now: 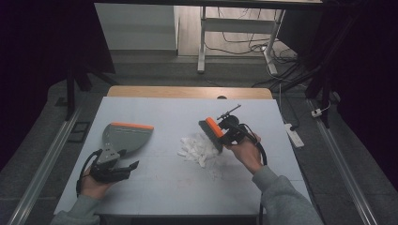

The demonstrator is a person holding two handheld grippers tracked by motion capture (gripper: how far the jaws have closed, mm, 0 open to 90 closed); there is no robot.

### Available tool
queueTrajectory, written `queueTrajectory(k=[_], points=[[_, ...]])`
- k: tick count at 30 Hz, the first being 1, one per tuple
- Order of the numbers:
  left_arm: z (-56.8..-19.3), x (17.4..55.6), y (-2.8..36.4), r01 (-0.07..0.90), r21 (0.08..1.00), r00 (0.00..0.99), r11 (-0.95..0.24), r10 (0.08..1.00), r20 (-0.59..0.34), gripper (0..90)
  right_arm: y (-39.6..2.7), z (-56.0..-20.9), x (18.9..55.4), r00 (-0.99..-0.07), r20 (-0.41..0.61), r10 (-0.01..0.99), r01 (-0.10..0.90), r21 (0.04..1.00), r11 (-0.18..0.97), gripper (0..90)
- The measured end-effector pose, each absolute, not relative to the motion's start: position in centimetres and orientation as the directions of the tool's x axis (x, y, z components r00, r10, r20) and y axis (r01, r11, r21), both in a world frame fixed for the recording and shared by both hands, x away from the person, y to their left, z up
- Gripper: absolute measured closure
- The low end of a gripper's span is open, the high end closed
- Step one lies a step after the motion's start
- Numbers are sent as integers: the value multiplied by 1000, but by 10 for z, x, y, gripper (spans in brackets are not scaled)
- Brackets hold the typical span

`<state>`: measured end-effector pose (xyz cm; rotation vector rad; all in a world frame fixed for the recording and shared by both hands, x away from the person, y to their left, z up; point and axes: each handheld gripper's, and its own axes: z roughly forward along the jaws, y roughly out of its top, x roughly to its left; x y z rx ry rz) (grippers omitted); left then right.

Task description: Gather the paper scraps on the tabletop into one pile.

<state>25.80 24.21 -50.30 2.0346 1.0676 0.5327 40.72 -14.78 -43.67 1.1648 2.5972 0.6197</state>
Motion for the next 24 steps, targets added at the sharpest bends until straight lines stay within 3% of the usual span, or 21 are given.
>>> queueTrajectory(k=[7,11,17,21,24], points=[[-504,259,241,513,777,564,-365,826,16,333,-177,-408,389,-639,-5,769,638,555,534,704],[-504,259,241,513,778,564,-362,826,12,334,-198,-403,373,-627,-17,779,662,514,545,704],[-503,258,239,505,778,572,-374,820,22,334,-209,-432,352,-623,23,782,718,413,560,704],[-504,259,240,508,778,569,-370,822,19,335,-203,-445,340,-661,39,749,696,406,592,704],[-504,259,239,507,776,571,-375,821,23,333,-200,-448,344,-638,24,770,704,424,570,704]])
